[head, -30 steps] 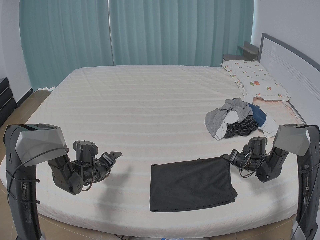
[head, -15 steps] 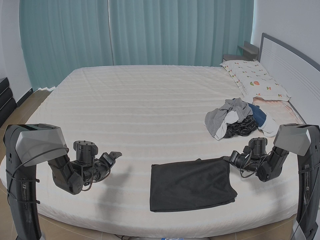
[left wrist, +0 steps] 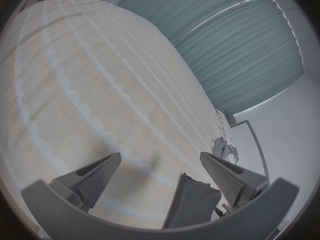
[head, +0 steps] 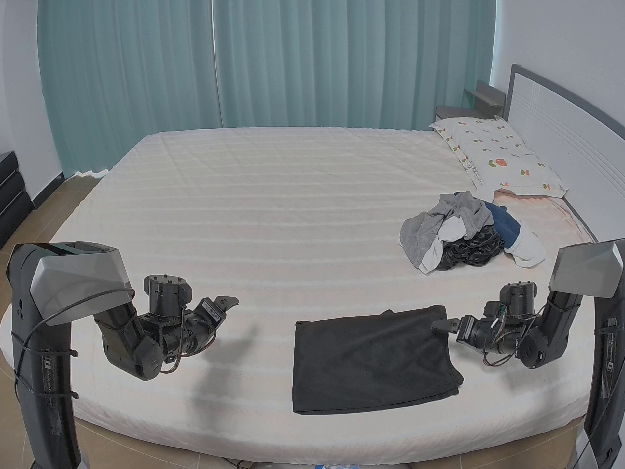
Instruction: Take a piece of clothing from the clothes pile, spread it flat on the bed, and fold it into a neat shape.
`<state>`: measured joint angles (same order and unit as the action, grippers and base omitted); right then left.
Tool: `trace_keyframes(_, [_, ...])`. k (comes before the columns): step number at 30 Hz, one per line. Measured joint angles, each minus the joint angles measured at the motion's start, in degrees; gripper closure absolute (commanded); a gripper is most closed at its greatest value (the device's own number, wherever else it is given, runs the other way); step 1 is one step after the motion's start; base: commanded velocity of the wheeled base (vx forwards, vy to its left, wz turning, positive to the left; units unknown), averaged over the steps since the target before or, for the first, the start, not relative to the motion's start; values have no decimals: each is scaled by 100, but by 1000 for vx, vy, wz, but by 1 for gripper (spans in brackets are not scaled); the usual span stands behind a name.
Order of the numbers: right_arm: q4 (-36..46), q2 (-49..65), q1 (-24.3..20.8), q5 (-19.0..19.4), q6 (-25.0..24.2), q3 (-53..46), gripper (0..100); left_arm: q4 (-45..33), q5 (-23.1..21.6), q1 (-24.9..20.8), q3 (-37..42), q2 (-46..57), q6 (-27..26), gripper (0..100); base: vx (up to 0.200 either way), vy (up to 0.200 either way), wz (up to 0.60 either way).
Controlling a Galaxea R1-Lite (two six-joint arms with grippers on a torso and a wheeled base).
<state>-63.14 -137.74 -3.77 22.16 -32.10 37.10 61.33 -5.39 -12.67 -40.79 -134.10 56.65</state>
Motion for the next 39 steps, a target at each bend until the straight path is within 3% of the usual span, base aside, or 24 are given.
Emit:
trace_keyframes(6, [-22,284,2,597,968,-789,0,0,2,0,-5,0,1,0,-167,0,0])
trace_keyframes(18, [-4,436,-91,622,1095,-1047,0,0,4,0,2,-2,1,0,0,0,0])
trace_keyframes(19, [-1,436,-91,617,1108,-1050,100,0,4,0,2,-2,1,0,0,0,0])
trace_keyframes(26, [166,506,-55,613,1201,-1078,100,0,4,0,2,-5,1,0,0,0,0])
trace_keyframes(34, [937,668,138,611,2072,-1100,100,2,4,2,0,-6,1,0,0,0,0])
trace_keyframes(39, [979,731,208,606,2130,-1089,100,0,4,0,0,-9,1,0,0,0,0])
